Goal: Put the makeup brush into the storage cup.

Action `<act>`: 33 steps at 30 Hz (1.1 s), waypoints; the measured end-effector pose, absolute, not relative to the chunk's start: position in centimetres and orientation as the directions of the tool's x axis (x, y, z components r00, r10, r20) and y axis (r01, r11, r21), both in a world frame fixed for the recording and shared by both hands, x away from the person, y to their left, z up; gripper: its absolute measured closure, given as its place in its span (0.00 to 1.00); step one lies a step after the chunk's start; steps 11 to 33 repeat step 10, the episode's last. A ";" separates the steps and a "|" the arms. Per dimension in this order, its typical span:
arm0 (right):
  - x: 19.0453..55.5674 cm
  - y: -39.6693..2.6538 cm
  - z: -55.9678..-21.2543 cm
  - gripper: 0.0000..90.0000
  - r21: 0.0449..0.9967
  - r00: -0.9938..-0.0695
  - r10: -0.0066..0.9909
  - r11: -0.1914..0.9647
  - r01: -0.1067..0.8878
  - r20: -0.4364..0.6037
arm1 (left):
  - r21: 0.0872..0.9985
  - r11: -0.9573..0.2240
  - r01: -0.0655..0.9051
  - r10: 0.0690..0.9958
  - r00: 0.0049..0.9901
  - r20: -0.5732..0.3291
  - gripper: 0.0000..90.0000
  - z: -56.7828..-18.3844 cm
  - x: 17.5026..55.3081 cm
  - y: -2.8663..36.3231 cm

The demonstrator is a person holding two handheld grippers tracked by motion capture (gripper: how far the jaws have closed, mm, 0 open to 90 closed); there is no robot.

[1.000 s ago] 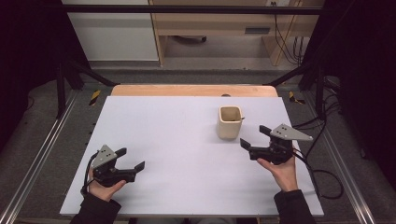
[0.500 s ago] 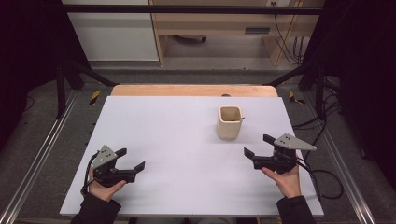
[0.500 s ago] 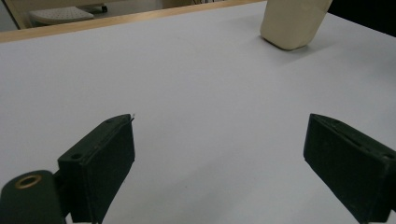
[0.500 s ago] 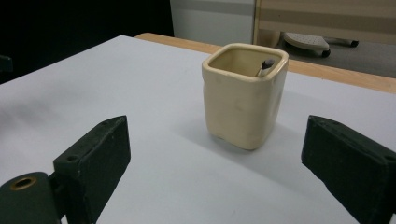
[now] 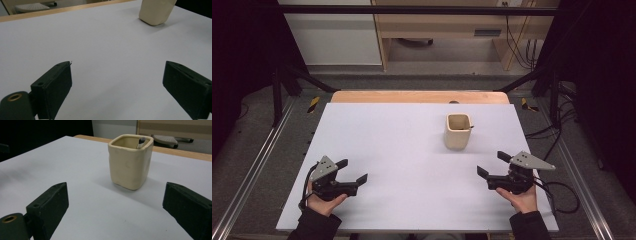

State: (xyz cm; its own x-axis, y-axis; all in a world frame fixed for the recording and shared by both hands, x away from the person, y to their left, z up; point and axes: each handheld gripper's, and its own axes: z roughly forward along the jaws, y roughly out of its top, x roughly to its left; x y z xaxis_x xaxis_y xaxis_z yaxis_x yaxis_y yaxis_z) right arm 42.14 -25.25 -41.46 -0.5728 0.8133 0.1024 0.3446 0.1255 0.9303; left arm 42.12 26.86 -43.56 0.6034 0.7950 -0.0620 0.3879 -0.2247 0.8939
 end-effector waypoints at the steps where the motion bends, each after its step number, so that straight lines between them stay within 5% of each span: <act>1: 42.1 -25.3 -41.5 0.07 0.929 -0.574 0.812 0.126 0.348 0.104 | 0.894 -0.223 0.388 0.795 0.603 -0.063 0.09 -43.6 42.1 26.9; 33: 42.0 -25.3 -42.0 0.07 0.924 -0.573 0.813 0.132 0.360 0.107 | 0.890 -0.230 0.393 0.796 0.602 -0.060 0.09 -43.7 42.2 26.9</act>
